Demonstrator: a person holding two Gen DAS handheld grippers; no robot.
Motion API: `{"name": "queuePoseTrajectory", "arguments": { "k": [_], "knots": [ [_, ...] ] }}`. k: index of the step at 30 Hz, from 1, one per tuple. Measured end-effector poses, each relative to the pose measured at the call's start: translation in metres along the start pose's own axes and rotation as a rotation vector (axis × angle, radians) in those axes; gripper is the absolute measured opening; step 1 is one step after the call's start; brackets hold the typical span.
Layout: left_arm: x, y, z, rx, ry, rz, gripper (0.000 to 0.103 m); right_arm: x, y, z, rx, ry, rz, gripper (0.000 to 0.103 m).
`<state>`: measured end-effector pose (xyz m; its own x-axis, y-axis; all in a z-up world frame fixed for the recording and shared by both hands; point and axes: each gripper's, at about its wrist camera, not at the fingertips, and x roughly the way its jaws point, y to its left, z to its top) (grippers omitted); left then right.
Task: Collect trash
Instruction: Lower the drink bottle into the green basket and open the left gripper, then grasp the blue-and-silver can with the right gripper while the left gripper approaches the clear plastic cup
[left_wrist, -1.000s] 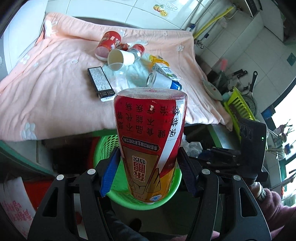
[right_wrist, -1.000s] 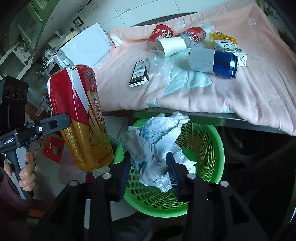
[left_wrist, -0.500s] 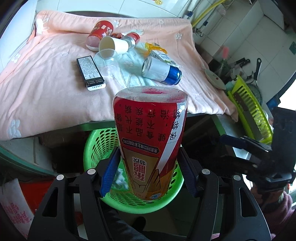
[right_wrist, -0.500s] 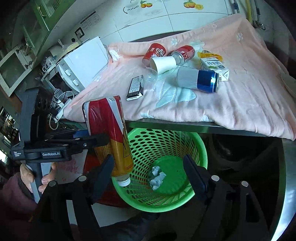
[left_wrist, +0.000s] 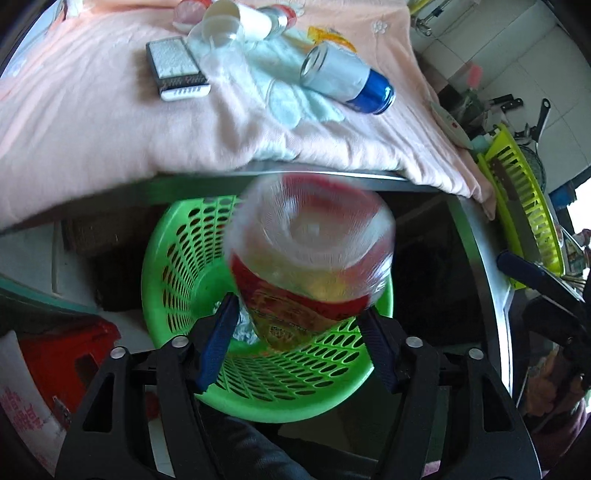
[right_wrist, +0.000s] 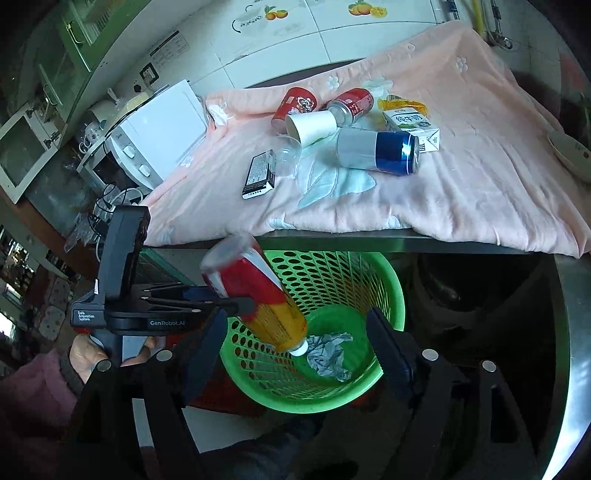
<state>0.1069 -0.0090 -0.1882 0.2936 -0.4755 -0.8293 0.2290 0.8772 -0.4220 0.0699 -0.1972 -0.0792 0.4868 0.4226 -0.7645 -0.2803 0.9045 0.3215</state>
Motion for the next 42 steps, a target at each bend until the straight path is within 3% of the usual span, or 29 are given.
{"name": "queuePoseTrajectory", "arguments": {
  "k": [8,21,32,42],
  "knots": [
    [-0.014,0.010,-0.002,-0.021,-0.030,0.020,0.071,0.003,0.003,0.007,-0.024,-0.001,0.017,0.075],
    [-0.075,0.018,0.037,-0.019,-0.158,0.109,0.071,0.008,-0.011,0.045,-0.090,0.005,-0.042,0.075],
    [-0.091,0.050,0.082,-0.069,-0.196,0.153,0.071,0.046,-0.012,0.110,-0.335,0.090,-0.182,0.075],
    [-0.083,0.079,0.114,-0.102,-0.178,0.167,0.071,0.105,-0.018,0.162,-0.544,0.194,-0.297,0.075]
  ]
}}
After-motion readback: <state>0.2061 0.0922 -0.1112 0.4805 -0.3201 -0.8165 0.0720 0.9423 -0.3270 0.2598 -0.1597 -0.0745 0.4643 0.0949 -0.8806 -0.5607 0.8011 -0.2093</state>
